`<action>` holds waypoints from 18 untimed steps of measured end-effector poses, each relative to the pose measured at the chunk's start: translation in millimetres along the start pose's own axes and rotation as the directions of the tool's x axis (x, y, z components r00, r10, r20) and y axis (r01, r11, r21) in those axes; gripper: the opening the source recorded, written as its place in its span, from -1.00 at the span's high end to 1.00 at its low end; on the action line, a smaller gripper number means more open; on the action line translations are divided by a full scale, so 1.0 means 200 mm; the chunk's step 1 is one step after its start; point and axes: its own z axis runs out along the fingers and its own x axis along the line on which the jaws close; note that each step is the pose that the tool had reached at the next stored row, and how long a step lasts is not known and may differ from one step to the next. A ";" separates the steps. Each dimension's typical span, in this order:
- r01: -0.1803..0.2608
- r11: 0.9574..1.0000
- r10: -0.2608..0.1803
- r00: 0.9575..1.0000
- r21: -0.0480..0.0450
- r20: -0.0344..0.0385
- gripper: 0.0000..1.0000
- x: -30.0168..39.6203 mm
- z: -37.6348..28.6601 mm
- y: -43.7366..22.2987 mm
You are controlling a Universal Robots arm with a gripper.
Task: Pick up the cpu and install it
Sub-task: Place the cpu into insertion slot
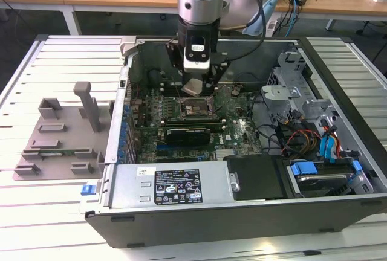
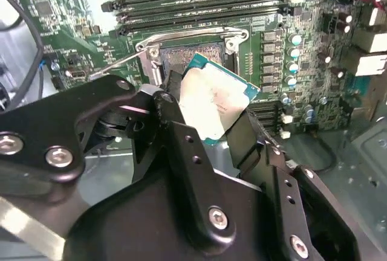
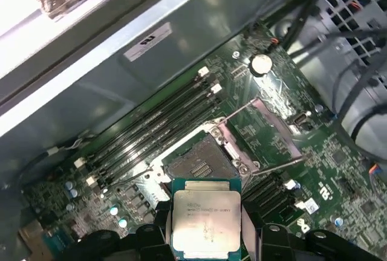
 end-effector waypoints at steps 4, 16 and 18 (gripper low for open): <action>-0.150 0.989 0.150 0.989 -0.001 0.008 -0.09 0.000 0.002 0.000; -0.414 0.910 0.414 0.910 -0.006 0.021 -0.09 0.000 0.005 0.000; -0.487 0.873 0.488 0.873 -0.008 0.025 -0.09 0.000 0.006 0.000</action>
